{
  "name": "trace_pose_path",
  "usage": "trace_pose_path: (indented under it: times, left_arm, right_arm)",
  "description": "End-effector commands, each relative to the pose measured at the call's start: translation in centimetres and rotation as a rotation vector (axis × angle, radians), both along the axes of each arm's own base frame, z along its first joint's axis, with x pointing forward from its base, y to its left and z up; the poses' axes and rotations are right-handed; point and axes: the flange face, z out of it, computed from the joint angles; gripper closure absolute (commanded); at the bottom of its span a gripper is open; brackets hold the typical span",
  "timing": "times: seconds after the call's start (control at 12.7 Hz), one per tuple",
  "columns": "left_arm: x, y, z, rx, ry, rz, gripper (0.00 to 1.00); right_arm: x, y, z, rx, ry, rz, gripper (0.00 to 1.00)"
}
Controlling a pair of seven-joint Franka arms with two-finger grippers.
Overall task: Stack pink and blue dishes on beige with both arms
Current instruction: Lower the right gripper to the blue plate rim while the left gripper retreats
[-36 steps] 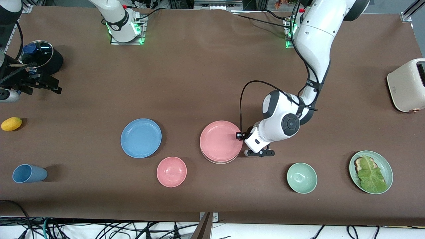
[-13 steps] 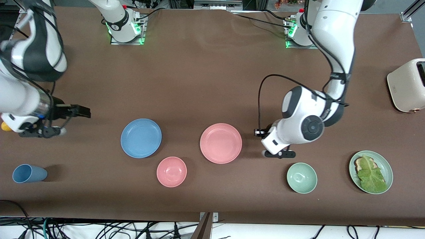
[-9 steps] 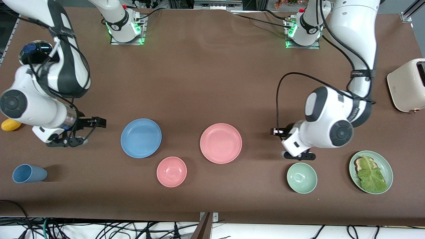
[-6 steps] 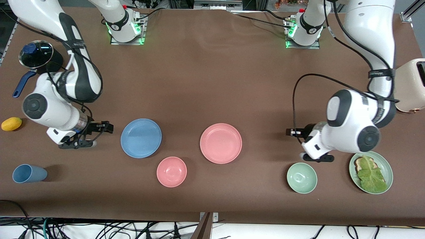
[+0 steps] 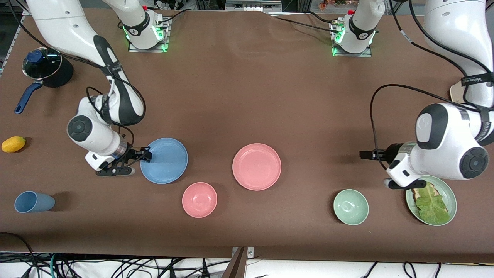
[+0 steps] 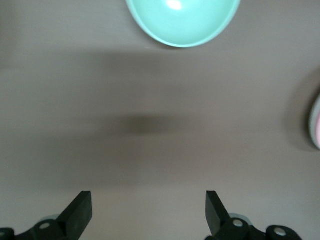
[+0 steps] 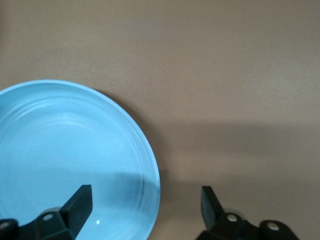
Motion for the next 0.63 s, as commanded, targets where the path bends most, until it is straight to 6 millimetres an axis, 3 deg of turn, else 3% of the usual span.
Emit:
trace_pose_path:
  times: [0.0, 0.24, 0.55]
  left_arm:
    - [-0.5, 1.5, 2.6, 0.032, -0.017, -0.014, 0.0]
    - [-1.0, 2.1, 6.2, 0.098, -0.064, -0.039, 0.0]
    - [-2.0, 3.3, 12.5, 0.078, -0.155, -0.01, 0.0]
  right_arm:
    - [0.3, -0.4, -1.4, 0.012, -0.021, -0.023, 0.11]
    - [0.1, -0.4, -2.0, 0.01, -0.01, -0.018, 0.43]
    - [-0.1, -0.4, -2.5, 0.01, 0.0, -0.019, 0.89]
